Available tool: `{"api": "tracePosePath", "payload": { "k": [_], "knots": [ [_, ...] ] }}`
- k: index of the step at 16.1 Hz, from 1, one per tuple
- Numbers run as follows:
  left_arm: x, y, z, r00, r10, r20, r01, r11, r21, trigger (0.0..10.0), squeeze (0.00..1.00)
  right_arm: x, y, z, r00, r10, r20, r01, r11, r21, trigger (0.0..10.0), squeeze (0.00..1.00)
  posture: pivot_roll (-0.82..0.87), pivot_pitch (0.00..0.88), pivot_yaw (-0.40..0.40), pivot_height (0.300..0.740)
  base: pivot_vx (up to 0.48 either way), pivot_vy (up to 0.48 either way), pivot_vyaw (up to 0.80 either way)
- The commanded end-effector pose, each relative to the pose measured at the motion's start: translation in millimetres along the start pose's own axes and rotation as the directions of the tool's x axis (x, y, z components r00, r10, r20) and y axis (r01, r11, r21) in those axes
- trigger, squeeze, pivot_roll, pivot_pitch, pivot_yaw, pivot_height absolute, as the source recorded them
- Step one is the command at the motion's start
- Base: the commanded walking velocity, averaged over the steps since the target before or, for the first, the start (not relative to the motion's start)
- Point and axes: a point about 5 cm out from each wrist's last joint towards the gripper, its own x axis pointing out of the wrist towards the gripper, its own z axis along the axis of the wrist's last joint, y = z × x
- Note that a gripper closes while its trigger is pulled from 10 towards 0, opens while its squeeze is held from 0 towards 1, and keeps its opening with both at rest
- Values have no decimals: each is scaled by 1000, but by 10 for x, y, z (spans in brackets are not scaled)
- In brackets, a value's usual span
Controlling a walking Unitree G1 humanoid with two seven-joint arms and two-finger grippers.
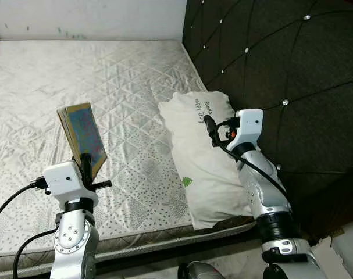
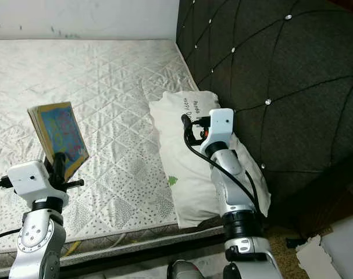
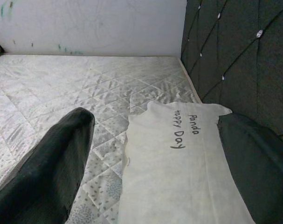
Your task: Clean up the room
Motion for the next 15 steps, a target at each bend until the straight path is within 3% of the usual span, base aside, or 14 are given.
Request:
{"api": "tracePosePath", "payload": {
  "k": [1, 10, 15],
  "knots": [
    [9, -46, 110, 999, -11, 46, 12, 1000, -12, 10000, 0, -31, -14, 17, 1000, 2, 5, -2, 1000, 4, 10000, 0, -22, 62, -52, 740, 0, 0, 0],
    [40, -21, 117, 999, 13, 47, -14, 1000, 16, 10000, 0, -22, 27, 28, 1000, 19, 3, -19, 1000, 1, 10000, 0, -19, 58, -51, 643, 0, 0, 0],
    [67, 12, 131, 998, 37, 56, -39, 999, 35, 10000, 0, 6, 15, 24, 1000, 17, -4, -17, 1000, -14, 10000, 0, -17, 52, -55, 638, 0, 0, 0]
  ]
}}
